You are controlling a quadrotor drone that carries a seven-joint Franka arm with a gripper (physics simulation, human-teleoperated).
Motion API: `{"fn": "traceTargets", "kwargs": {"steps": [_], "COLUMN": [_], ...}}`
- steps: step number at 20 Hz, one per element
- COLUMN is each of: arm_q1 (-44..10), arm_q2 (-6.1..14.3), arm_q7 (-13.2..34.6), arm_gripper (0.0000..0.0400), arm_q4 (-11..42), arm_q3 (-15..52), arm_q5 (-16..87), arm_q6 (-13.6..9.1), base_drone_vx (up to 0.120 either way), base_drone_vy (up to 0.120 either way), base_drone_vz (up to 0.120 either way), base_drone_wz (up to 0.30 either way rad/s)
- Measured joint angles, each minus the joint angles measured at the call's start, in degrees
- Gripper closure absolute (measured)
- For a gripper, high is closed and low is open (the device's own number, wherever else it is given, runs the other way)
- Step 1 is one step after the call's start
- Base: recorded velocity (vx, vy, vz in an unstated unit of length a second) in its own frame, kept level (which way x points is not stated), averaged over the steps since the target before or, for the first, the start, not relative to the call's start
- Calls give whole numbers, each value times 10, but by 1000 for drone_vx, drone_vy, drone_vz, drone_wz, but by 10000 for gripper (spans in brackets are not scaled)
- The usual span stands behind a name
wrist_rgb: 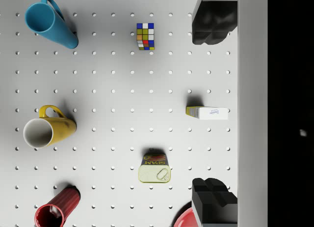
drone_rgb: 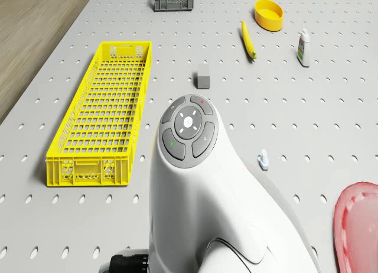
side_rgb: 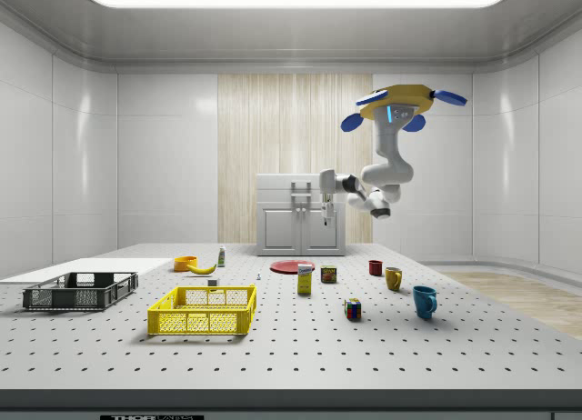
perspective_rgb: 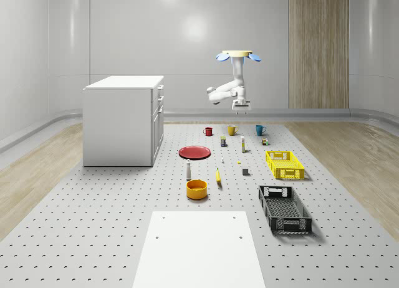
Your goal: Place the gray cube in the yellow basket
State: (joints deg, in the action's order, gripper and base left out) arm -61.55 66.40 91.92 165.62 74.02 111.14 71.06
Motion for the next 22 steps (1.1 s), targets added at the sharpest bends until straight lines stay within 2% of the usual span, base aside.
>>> {"fn": "traceTargets", "kwargs": {"steps": [15,22], "arm_q1": [-13,-18], "arm_q2": [41,58], "arm_q7": [13,17], "arm_gripper": [0,0], "arm_q4": [-3,-4], "arm_q3": [12,17], "arm_q5": [-21,-29], "arm_q6": [37,53], "base_drone_vx": [120,120], "base_drone_vy": [0,0], "base_drone_vz": [0,-109], "base_drone_wz": [0,0]}}
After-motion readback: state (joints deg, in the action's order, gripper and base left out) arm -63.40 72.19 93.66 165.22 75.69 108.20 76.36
